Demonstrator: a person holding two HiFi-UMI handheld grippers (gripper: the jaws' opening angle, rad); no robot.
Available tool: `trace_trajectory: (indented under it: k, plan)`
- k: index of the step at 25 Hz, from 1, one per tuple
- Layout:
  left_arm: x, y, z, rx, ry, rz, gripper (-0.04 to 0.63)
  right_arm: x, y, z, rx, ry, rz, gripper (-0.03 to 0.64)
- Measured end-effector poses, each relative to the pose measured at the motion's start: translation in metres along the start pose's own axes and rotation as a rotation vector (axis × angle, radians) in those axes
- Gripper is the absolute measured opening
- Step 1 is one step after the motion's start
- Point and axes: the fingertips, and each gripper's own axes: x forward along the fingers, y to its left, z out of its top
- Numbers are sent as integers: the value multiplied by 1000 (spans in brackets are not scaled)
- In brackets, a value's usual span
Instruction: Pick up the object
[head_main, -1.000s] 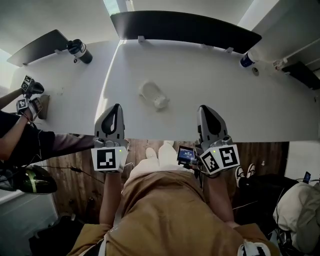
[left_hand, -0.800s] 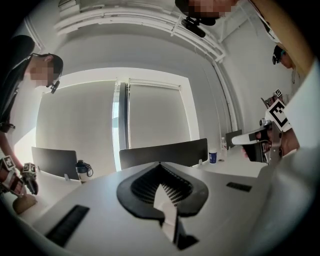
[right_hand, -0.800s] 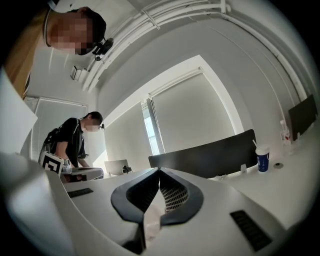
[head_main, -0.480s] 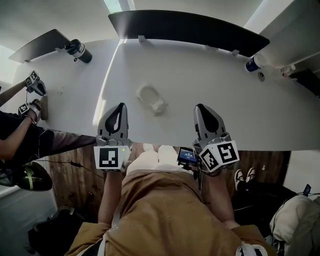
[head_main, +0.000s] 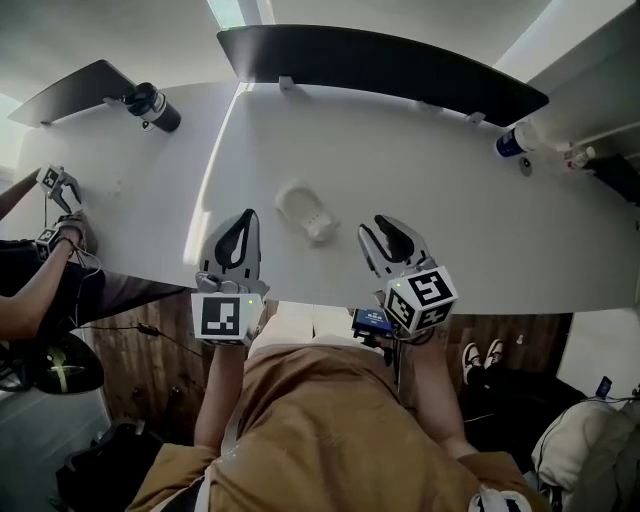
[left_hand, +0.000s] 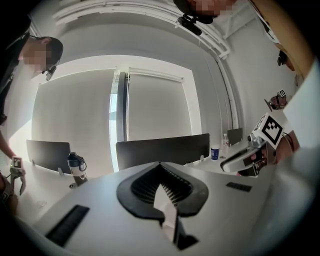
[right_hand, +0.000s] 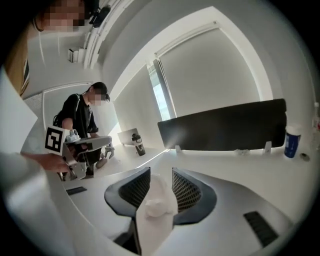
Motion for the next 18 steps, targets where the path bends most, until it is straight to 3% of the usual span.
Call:
trace_trajectory:
  k: [5,7,10,18]
  plan:
    - [12,10,-8,-44,13,-12,5,50,11,-46,-44,222,153,210]
    - [12,9,-10,-57,14,-19,3,67,15,-63,-12,293,212,258]
    - [13,6,-17,-62,23,-34,3,85,10,-72,52,324,244,258]
    - [15,16,-22,-90,33,-53,4,114,-1,-79,23,402,271,258]
